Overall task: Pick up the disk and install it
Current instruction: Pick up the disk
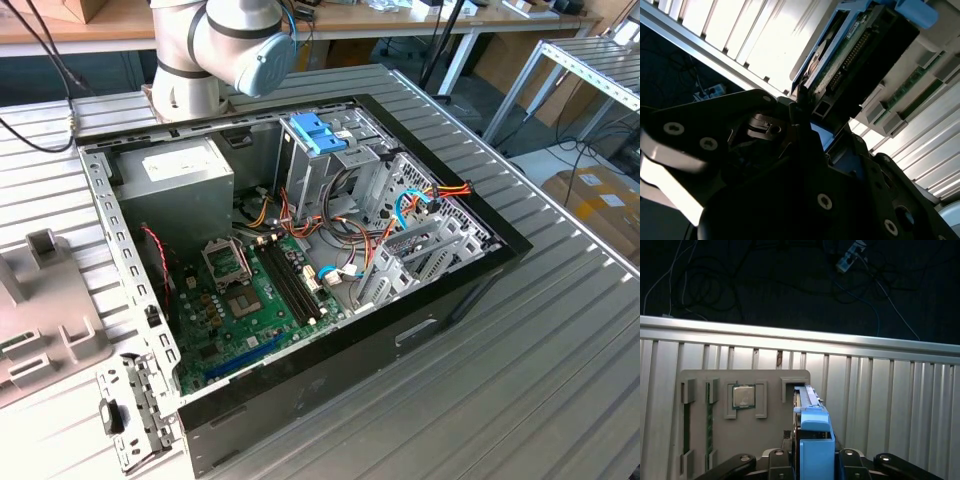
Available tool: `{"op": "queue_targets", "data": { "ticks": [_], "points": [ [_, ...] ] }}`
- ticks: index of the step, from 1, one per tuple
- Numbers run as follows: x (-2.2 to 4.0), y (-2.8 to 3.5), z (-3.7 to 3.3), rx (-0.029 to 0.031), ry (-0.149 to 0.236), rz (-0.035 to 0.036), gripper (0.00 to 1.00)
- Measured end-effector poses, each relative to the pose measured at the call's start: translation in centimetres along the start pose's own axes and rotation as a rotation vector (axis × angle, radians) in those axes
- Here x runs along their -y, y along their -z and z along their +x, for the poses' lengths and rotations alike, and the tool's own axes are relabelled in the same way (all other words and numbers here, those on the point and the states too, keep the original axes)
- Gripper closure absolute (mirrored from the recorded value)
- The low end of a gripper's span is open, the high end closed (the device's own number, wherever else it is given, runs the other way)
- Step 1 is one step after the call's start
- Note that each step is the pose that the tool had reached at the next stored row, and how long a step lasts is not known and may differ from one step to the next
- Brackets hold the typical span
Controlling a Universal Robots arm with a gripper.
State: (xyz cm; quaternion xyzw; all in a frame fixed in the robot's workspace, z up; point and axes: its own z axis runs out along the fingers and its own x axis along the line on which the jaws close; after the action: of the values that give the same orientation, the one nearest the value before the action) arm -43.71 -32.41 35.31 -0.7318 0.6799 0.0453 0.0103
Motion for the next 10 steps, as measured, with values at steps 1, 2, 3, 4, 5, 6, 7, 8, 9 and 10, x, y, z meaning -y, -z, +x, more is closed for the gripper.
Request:
{"op": "queue_targets", "data": {
  "ticks": [1,2,3,4,5,6,7,8,9,10],
  "points": [
    [0.0,0.08,-0.01,0.0006,0.0,0.0002,0.63],
    [-0.01,0.24,-0.02,0.0015,0.0,0.0001,0.63],
    [-0.02,0.38,-0.03,0.0022,0.0,0.0002,0.63],
    [-0.02,0.47,-0.04,0.0026,0.0,0.0002,0.63],
    [-0.03,0.56,-0.05,0.0032,0.0,0.0003,0.63],
    [-0.03,0.68,-0.05,0.0039,0.0,0.0002,0.63],
    [-0.03,0.77,-0.06,0.0043,0.0,0.0003,0.63],
    [-0.04,0.84,-0.07,0.0047,0.0,0.0003,0.63],
    [-0.04,0.97,-0.08,0.0053,0.0,0.0004,0.63],
    [-0.05,1.07,-0.09,0.0056,0.0,0.0004,0.63]
  ]
}}
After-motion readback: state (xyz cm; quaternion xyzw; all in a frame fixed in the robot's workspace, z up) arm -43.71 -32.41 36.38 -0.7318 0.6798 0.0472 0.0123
